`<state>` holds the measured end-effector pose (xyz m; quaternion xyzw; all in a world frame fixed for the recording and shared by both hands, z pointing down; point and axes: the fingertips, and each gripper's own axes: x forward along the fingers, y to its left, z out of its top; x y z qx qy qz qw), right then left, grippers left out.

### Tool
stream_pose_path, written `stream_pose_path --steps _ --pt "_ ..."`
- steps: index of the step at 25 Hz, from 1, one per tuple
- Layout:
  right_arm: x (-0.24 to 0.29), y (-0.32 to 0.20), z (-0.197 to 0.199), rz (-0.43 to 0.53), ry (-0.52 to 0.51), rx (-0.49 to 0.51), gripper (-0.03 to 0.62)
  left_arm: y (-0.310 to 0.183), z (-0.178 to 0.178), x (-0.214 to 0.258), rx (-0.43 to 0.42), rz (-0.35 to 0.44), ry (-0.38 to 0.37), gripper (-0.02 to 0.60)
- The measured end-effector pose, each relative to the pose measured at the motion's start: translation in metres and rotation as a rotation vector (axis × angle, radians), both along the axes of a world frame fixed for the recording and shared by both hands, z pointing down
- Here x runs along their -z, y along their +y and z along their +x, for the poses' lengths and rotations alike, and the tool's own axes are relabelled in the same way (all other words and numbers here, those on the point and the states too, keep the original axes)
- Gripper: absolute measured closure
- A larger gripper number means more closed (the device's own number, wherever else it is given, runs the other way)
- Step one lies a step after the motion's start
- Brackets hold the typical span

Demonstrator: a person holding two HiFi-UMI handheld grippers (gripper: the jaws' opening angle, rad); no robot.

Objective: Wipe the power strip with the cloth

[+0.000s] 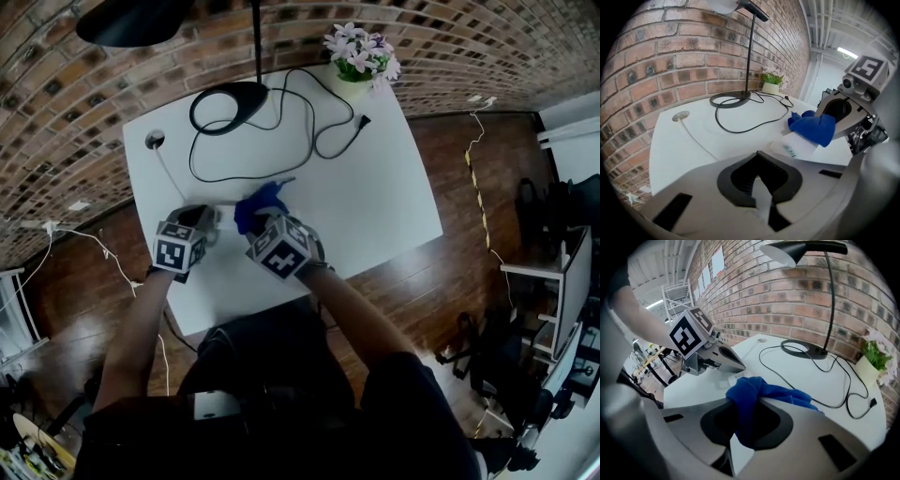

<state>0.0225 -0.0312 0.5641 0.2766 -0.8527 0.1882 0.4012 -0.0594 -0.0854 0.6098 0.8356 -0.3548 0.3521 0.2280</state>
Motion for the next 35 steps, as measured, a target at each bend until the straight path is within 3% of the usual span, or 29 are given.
stream_pose_path --steps 6,15,30,35 --pt "-0.002 -0.004 0.027 -0.050 -0.004 -0.047 0.537 0.000 0.001 0.003 0.002 0.000 0.001 0.571" --pt "-0.003 -0.018 0.076 0.013 0.091 -0.092 0.537 0.000 0.000 0.004 0.016 0.006 -0.011 0.571" --pt "-0.003 0.005 0.105 0.270 0.248 0.086 0.536 -0.001 0.000 0.003 0.062 0.014 -0.017 0.571" --pt "-0.035 0.036 0.150 0.148 0.397 0.116 0.538 0.001 -0.002 0.003 0.067 0.018 -0.021 0.571"
